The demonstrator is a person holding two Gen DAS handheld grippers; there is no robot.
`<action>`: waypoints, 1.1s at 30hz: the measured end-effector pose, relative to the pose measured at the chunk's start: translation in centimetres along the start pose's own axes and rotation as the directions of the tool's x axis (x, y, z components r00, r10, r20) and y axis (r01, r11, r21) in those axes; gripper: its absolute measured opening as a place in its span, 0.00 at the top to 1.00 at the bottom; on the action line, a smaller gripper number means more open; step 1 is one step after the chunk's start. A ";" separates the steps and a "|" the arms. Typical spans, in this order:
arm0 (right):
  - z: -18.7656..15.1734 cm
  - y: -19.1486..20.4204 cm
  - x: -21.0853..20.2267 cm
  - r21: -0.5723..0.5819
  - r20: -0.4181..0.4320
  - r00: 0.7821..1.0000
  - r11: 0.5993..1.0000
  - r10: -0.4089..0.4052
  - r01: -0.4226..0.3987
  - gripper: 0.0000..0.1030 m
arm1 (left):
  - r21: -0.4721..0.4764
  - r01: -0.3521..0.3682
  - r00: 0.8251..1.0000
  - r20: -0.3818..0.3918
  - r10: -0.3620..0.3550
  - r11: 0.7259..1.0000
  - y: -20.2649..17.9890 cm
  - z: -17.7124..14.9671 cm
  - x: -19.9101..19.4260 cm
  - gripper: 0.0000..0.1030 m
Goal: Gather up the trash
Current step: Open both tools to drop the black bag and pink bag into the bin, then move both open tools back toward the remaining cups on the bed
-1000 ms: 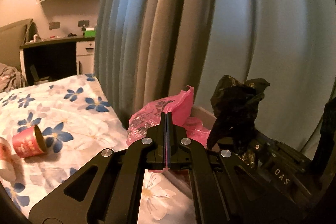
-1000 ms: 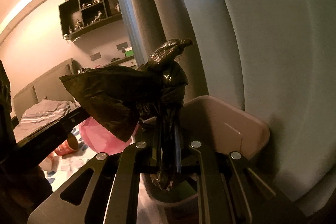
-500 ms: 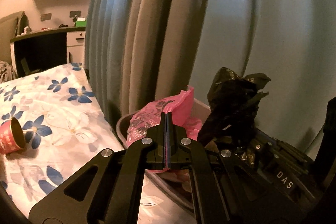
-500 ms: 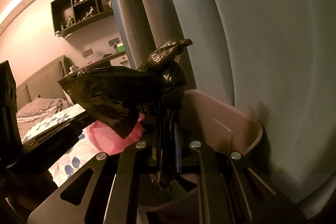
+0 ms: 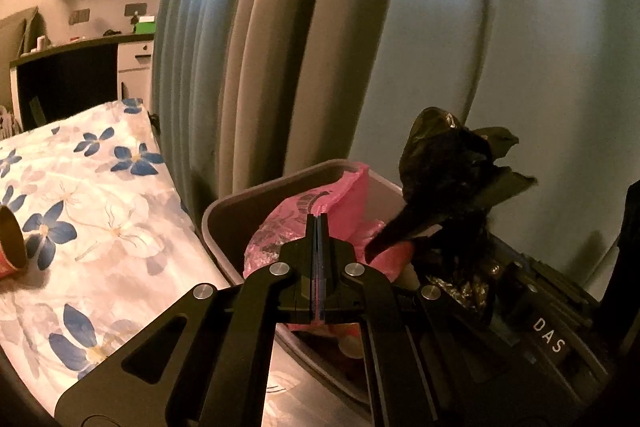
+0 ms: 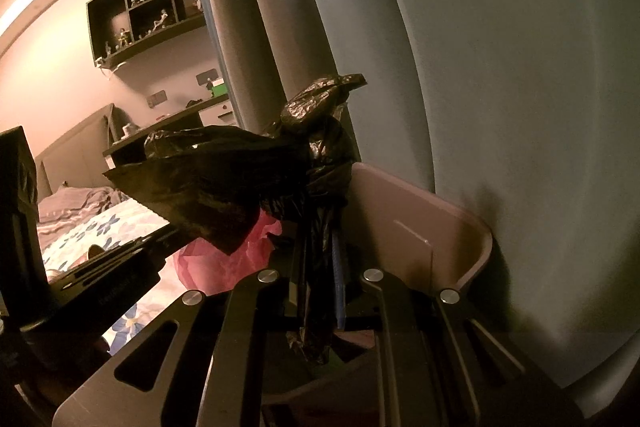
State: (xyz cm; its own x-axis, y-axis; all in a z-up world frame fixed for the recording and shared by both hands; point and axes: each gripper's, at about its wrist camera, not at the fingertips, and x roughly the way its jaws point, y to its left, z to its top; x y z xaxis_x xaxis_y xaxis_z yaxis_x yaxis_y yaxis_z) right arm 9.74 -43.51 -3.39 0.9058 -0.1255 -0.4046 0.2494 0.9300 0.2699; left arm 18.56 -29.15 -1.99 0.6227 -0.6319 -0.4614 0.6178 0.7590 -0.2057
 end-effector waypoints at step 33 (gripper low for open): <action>-1.0 2.5 -2.3 -0.023 0.011 1.000 1.000 -0.017 0.018 0.16 | -0.055 -0.316 0.948 0.011 0.317 0.947 4.8 -2.4 -7.3 0.13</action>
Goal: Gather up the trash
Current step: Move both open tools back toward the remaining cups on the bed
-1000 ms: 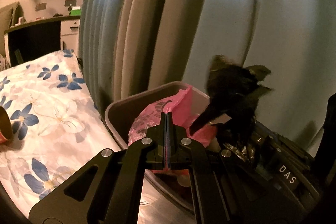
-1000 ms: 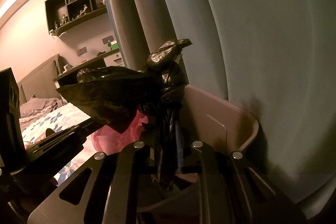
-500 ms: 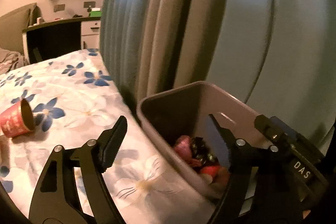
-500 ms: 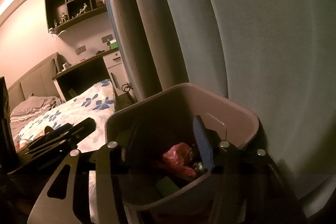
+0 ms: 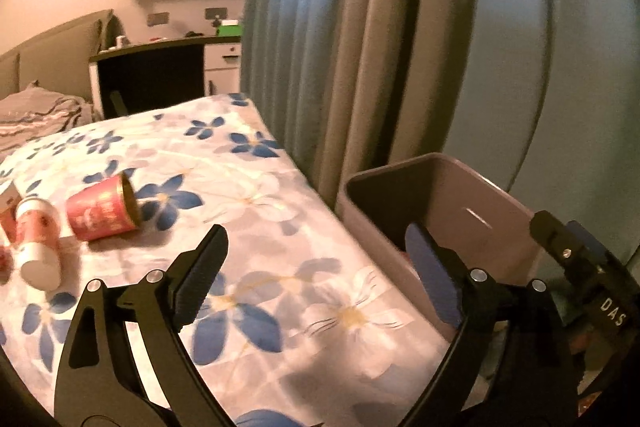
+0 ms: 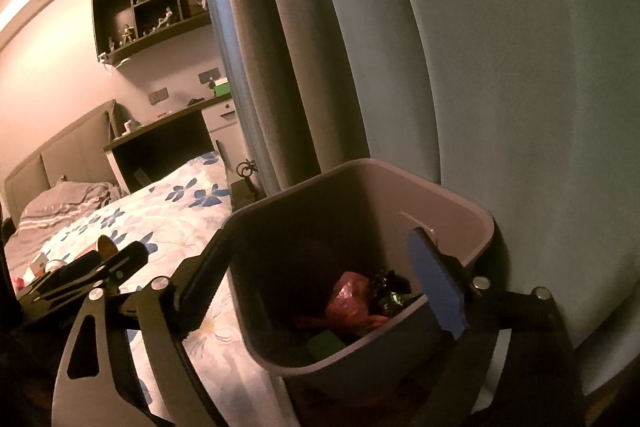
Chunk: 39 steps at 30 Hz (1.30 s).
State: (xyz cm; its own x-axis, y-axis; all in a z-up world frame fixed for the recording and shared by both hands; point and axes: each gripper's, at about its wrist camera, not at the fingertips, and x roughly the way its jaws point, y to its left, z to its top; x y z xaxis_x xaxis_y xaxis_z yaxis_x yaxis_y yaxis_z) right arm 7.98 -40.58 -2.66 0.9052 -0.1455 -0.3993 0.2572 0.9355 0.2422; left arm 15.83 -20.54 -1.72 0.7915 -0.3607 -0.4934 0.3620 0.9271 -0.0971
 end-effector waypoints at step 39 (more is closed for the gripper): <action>-4.5 17.0 -1.7 -0.226 -0.107 0.962 0.936 0.250 -0.268 0.07 | -0.265 -0.423 0.899 -0.001 0.438 0.866 20.7 -4.0 -11.7 0.11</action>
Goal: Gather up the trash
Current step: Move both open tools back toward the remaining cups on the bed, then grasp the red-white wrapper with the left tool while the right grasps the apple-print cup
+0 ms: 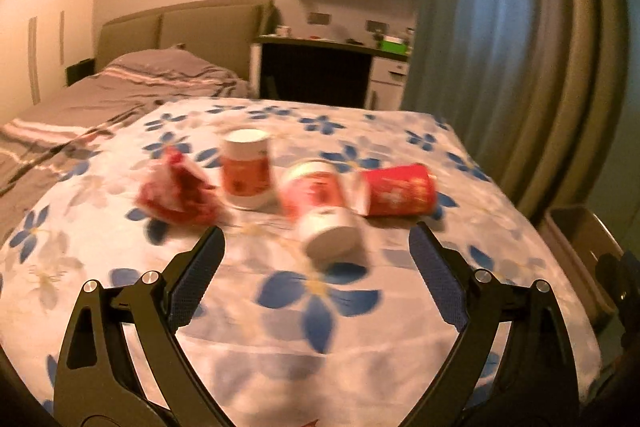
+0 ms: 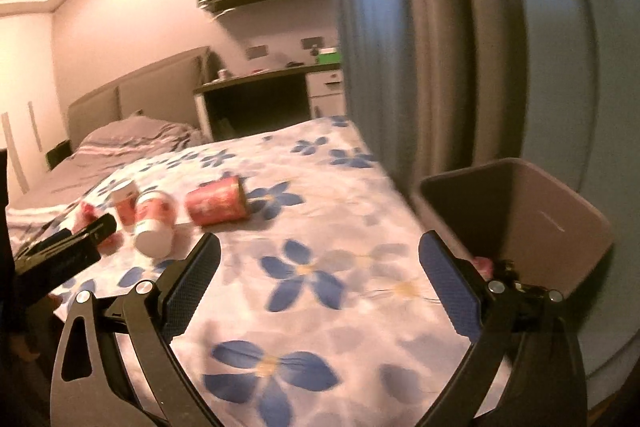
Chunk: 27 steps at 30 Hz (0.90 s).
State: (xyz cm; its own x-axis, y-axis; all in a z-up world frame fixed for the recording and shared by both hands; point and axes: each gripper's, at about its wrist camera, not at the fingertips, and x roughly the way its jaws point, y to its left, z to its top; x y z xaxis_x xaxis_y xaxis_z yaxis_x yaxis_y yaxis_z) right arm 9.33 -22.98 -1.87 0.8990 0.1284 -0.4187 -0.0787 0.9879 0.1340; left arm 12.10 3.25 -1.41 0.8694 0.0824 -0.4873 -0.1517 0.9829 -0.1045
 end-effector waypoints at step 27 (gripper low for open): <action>0.6 14.8 10.7 -0.145 -0.166 0.963 0.961 0.212 -0.236 0.07 | -0.107 -0.177 0.983 0.018 0.180 0.978 12.3 2.4 0.8 0.11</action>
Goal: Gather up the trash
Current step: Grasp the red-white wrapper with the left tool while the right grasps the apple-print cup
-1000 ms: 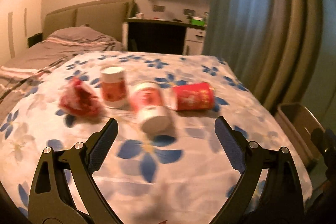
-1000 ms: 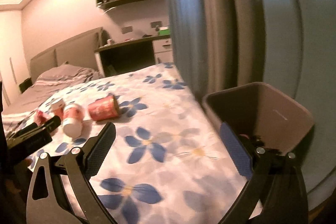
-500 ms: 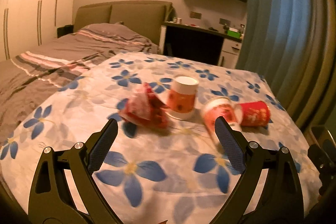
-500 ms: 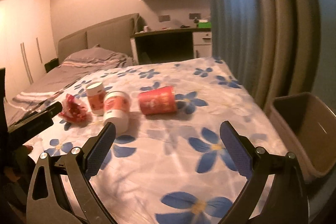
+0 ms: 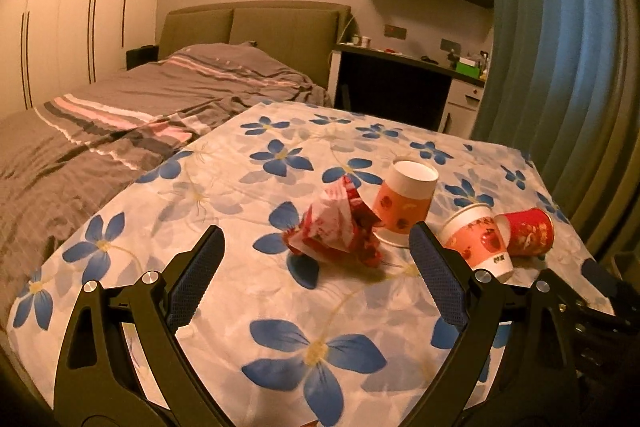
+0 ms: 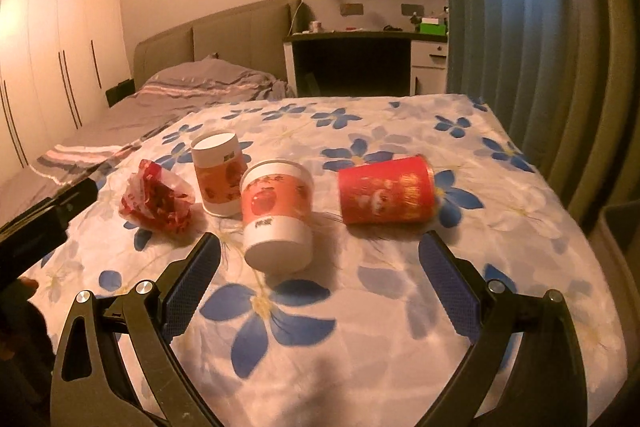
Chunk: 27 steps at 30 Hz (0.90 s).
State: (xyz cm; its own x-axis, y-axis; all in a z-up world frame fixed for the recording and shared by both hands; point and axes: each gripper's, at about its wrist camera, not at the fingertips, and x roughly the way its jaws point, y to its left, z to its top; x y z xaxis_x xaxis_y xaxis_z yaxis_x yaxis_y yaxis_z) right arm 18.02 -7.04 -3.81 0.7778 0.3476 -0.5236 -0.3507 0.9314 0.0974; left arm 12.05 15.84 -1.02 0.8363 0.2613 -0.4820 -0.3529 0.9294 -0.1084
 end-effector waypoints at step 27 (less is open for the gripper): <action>1.2 2.2 8.1 -0.024 -0.202 0.977 0.997 0.067 -0.073 0.44 | 0.009 0.062 0.991 -0.117 -0.060 0.998 1.0 0.9 6.6 0.11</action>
State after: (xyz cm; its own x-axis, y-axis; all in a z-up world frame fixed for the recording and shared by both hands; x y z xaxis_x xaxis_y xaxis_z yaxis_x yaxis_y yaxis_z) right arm 24.14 -2.00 -6.81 0.6312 0.3798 -0.6762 -0.4186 0.9008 0.1152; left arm 17.62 18.73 -3.59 0.8012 0.1723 -0.5731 -0.2965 0.9461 -0.1301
